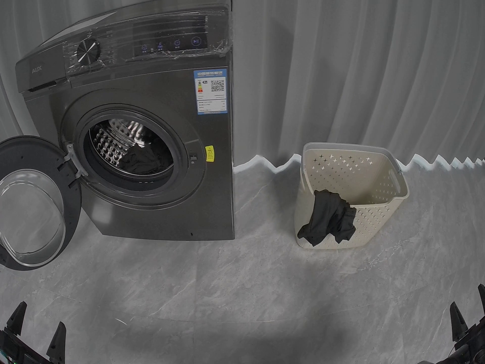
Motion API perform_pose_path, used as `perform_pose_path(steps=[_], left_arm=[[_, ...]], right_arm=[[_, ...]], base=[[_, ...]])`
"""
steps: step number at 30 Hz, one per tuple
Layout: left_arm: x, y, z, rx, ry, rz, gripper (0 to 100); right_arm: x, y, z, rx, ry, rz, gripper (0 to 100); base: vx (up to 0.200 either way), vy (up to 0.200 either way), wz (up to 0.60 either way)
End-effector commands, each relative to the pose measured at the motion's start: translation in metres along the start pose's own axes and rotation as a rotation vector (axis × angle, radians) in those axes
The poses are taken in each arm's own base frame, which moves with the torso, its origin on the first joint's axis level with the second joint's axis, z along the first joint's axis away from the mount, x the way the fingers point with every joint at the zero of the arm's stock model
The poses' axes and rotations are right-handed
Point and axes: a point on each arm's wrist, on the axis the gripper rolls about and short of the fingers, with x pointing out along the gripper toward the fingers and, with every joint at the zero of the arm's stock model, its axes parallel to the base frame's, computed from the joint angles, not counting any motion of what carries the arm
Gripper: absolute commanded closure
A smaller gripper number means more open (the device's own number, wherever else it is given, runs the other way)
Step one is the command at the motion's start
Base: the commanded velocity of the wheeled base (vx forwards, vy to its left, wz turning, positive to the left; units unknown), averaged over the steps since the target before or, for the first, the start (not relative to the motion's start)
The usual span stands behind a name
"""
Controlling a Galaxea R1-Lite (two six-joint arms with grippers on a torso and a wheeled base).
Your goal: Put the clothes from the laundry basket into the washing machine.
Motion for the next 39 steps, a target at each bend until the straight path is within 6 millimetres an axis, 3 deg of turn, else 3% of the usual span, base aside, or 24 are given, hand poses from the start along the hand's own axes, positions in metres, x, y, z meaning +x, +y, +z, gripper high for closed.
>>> perform_pose_path(steps=[1,10,22,31,39], left_arm=[[0.0001,0.0,-0.0048,0.003,0.002,0.0,0],[0.0001,0.0,-0.0048,0.005,0.002,-0.001,0],[0.0001,0.0,-0.0048,0.003,0.002,0.0,0],[0.0001,0.0,-0.0048,0.003,0.002,-0.004,0],[0.0001,0.0,-0.0048,-0.002,0.002,-0.001,0]], right_arm=[[0.0002,0.0,-0.0052,0.0,0.003,0.0,0],[0.0002,0.0,-0.0052,0.0,0.003,0.0,0],[0.0002,0.0,-0.0052,0.001,0.003,-0.003,0],[0.0002,0.0,-0.0052,0.001,0.003,-0.003,0],[0.0002,0.0,-0.0052,0.003,0.003,-0.001,0]], base=[[0.0,-0.2,0.0],[0.0,-0.2,0.0],[0.0,0.0,0.0],[0.2,0.0,0.0],[0.0,-0.05,0.0]])
